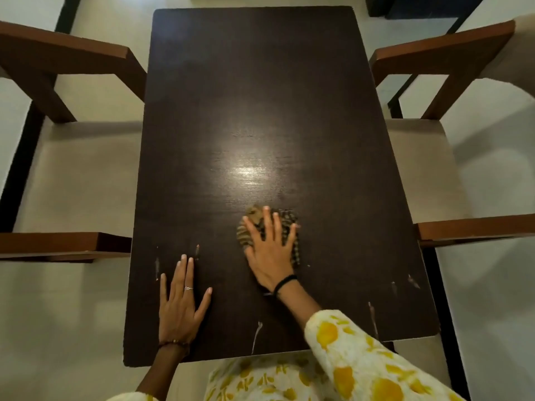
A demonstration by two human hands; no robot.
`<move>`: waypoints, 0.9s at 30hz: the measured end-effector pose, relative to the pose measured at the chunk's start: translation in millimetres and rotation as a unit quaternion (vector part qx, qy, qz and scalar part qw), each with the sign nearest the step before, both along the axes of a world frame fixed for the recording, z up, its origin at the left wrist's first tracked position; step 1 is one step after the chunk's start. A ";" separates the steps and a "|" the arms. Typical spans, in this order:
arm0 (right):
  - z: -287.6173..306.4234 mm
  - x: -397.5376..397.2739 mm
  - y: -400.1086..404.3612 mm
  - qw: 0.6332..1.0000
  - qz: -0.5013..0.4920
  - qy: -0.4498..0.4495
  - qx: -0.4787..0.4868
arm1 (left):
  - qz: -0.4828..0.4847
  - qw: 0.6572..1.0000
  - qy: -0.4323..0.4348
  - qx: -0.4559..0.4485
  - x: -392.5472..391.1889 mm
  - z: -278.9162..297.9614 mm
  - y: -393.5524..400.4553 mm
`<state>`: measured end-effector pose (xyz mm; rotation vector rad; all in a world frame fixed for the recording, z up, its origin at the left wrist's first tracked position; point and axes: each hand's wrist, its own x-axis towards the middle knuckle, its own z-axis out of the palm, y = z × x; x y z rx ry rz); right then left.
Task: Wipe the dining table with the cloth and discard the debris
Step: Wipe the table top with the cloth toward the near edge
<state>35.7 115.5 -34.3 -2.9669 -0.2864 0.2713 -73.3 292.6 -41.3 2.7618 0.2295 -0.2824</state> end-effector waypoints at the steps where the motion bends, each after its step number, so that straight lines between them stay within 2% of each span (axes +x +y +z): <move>1: 0.4 -0.4 17.9 1.000 0.026 0.001 0.002 | 0.003 1.000 -0.003 0.001 -0.2 -0.1 0.2; 4: 2.6 -0.7 39.8 0.996 0.088 0.007 0.009 | 0.012 1.000 -0.013 -0.001 -1.6 -1.0 2.3; 7: -0.3 1.0 10.0 0.992 0.123 -0.012 0.017 | 0.024 0.999 -0.030 -0.007 -2.4 -3.2 1.9; 9: -2.7 -1.9 -24.5 0.996 0.089 -0.024 0.022 | 0.048 0.998 -0.039 -0.007 -3.8 -5.8 4.8; 12: 1.1 -13.6 -73.7 0.999 0.014 -0.028 0.009 | 0.138 0.990 -0.033 0.005 -12.1 -9.9 21.4; 15: 4.3 -25.2 -85.7 0.999 -0.041 -0.022 0.011 | 0.172 0.985 -0.020 0.012 -21.5 -10.2 34.6; 18: 1.6 -23.4 -58.3 0.998 -0.055 -0.008 0.005 | 0.162 0.986 -0.009 0.020 -21.6 -11.4 36.8; 22: -1.9 -16.2 0.7 1.000 -0.021 -0.012 -0.013 | 0.161 0.987 -0.007 0.023 -20.8 -11.7 37.2; 27: -2.5 4.7 82.4 0.999 -0.009 0.020 0.045 | 0.154 0.988 -0.004 0.026 -20.4 -11.5 37.7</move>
